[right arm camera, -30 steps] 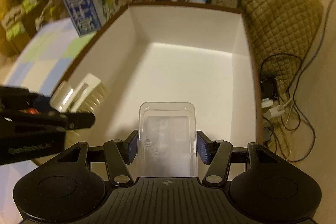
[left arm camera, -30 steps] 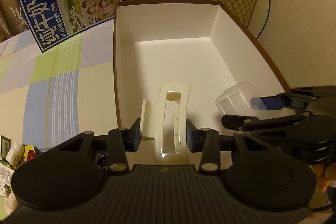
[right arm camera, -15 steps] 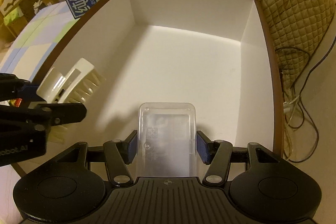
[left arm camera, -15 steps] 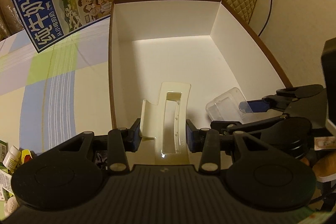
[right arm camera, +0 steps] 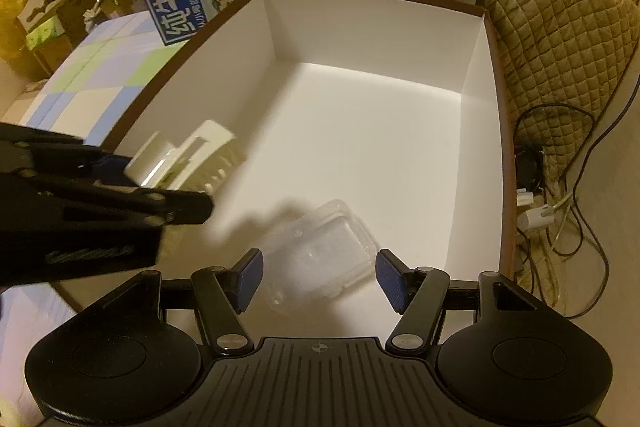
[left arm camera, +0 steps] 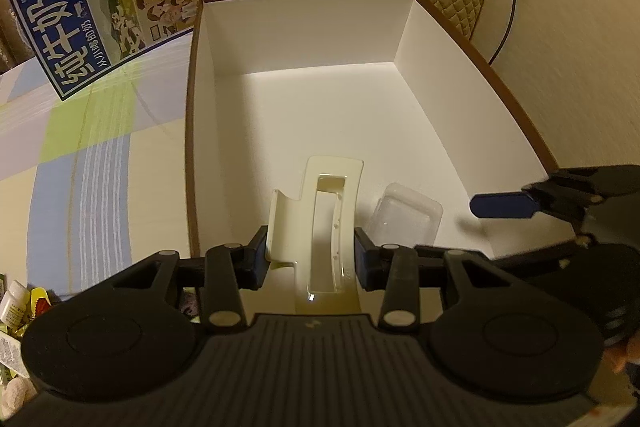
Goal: Organize objects
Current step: 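Open both tools to drop the clip and clear box into the brown box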
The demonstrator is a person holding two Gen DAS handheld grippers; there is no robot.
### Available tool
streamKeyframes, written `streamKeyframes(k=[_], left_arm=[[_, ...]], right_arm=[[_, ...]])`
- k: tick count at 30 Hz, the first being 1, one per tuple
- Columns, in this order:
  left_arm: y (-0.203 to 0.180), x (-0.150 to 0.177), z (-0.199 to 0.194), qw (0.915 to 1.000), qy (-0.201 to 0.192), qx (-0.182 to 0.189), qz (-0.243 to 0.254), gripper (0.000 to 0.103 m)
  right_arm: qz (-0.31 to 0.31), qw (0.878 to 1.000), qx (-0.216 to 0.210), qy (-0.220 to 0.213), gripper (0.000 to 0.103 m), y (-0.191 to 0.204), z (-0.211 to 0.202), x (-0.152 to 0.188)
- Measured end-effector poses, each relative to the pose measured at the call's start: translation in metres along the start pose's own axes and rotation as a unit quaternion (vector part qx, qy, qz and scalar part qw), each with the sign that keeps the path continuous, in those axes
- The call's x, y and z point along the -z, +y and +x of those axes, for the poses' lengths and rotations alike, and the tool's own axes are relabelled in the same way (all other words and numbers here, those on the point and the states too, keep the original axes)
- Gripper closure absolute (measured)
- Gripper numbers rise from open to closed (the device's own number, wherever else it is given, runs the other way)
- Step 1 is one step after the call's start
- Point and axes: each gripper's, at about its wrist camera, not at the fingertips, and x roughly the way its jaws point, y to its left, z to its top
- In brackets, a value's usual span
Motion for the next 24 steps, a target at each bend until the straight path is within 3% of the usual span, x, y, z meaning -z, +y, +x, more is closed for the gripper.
streamKeyframes(k=[9,13,15,17,24], left_arm=[[-0.006,-0.011,0.015,0.9994,-0.009,-0.022,0.027,0.066],[-0.002,-0.013,0.013,0.9997,-0.01,-0.015,0.018,0.05],[0.0,-0.011,0.007,0.9997,-0.012,-0.012,0.015,0.048],[0.003,-0.008,-0.001,0.9999,-0.01,-0.004,0.006,0.037],[0.007,0.002,-0.039,0.9996,-0.025,0.016,-0.001,0.026]], right_arm=[[0.008,1.0,-0.009,-0.006,0.043,0.001,-0.004,0.003],[0.018,1.0,-0.014,-0.013,0.043,0.0,-0.01,0.003],[0.028,0.999,-0.019,-0.021,0.043,0.0,-0.016,0.005],[0.034,0.999,-0.021,-0.029,0.043,0.0,-0.022,0.007],[0.059,0.996,-0.031,-0.054,0.042,0.005,-0.048,0.018]])
